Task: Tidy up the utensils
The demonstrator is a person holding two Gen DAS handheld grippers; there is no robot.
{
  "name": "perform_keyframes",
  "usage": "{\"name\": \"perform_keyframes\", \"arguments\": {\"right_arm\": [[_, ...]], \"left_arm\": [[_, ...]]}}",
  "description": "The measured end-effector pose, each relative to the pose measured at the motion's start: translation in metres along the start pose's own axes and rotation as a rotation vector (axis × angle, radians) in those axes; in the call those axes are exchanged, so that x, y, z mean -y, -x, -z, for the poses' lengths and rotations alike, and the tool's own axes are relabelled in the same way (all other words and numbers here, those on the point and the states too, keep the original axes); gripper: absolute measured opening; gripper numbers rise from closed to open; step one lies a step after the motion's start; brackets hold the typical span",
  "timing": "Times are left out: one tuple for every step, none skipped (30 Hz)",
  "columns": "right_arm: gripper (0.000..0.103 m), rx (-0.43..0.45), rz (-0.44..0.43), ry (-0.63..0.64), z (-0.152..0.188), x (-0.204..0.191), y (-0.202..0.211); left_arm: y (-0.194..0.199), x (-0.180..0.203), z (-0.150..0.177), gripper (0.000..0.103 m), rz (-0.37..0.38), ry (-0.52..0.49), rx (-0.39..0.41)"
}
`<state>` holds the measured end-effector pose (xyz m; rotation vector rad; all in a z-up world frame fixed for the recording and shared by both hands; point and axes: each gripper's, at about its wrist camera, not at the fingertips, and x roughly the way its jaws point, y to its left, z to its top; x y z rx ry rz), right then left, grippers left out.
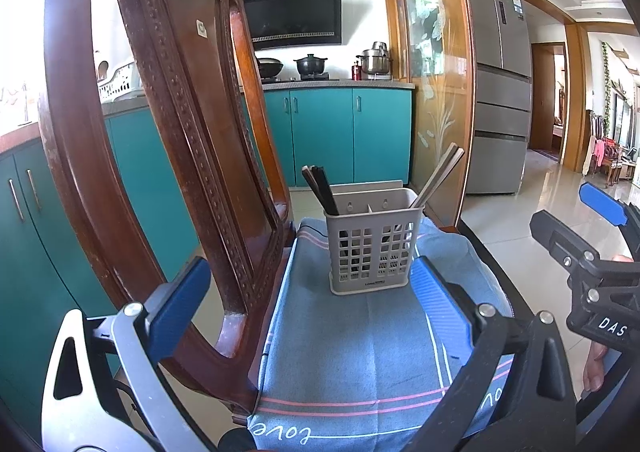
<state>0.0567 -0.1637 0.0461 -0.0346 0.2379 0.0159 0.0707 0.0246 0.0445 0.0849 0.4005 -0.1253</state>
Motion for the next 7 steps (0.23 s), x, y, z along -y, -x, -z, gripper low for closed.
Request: {"name": "perform_keyframes", "arguments": {"right_arm": [[0.1,-0.009,0.001,-0.008,0.001,0.002,-0.003],[0.1,-0.022,0.006,-0.018,0.003,0.004,-0.007],[0.1,-0.056,0.023,-0.037,0.007,0.008,-0.017],[0.1,-0.087,0.037,-0.051,0.011,0.012,-0.025],[0.1,-0.154,0.06,-0.077,0.019,0.018,-0.044],[0.1,-0.208,0.066,-0.099,0.026,0.023,-0.059],[0.1,-0.309,0.064,-0.138,0.042,0.03,-0.088]], "left_arm": [[-0.002,0.0,0.0,0.099,0.003,0.003,-0.009],[-0.004,0.0,0.001,0.099,0.007,0.005,-0.018],[-0.007,0.0,0.002,0.099,0.013,0.007,-0.03],[-0.011,0.001,0.003,0.099,0.026,0.008,-0.054],[-0.016,0.001,0.005,0.099,0.038,0.009,-0.079],[-0.024,0.003,0.008,0.099,0.056,0.009,-0.126],[-0.029,0.004,0.01,0.099,0.066,0.008,-0.155]]}}
